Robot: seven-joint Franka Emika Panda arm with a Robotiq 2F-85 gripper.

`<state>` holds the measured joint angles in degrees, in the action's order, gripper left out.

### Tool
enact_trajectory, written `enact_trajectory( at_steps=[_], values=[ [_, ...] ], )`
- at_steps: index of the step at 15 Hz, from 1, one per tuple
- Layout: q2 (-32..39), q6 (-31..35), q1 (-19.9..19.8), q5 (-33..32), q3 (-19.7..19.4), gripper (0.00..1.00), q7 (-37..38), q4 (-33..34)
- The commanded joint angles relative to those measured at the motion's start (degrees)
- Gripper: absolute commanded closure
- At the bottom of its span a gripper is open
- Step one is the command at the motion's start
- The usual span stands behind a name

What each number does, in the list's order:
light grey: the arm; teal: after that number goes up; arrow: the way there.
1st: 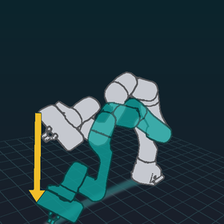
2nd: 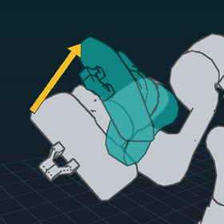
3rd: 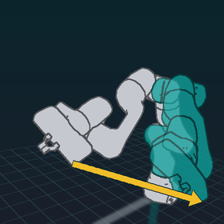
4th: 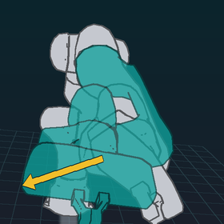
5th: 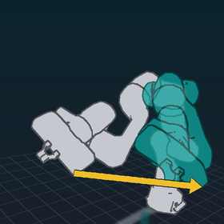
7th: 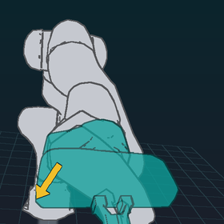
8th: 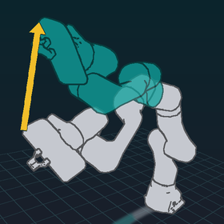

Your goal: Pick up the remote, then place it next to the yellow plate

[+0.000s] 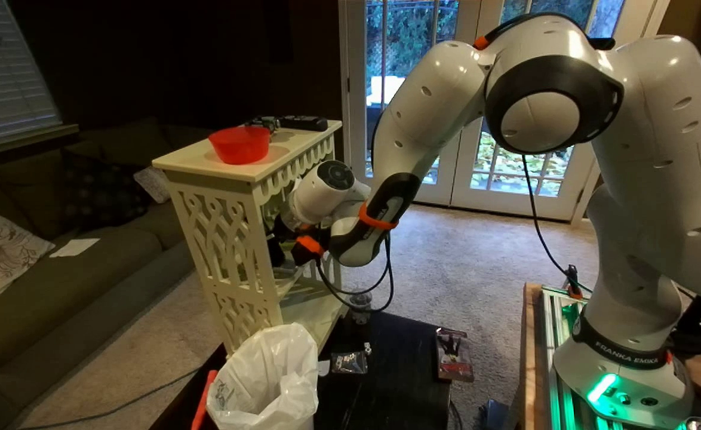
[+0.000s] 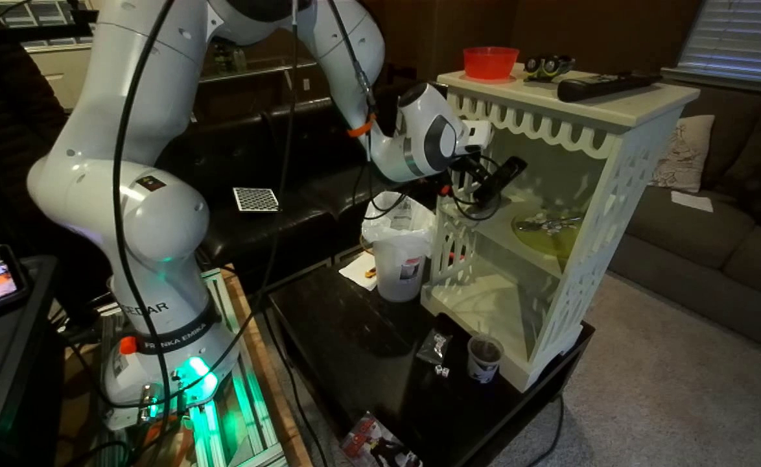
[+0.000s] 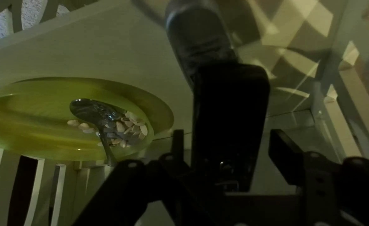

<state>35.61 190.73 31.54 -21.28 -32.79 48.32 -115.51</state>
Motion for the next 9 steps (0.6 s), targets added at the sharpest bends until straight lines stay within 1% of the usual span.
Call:
enact_trajectory(
  at_steps=[1, 2, 6, 7, 9],
  values=[
    [0.3, -0.8, -2.0, 0.6, 1.5, 0.02, 0.8, 1.3],
    [0.1, -0.8, -2.4, 0.5, 1.9, 0.0, 0.7, 1.2],
    [-1.1, -0.8, -3.6, 0.1, 3.0, 0.0, 0.4, 0.2],
    [-1.5, -0.4, -3.3, 0.1, 2.7, 0.0, 0.4, -0.2],
    [-5.0, 0.7, -5.2, -1.4, 4.6, 0.0, -0.5, -3.3]
  ],
)
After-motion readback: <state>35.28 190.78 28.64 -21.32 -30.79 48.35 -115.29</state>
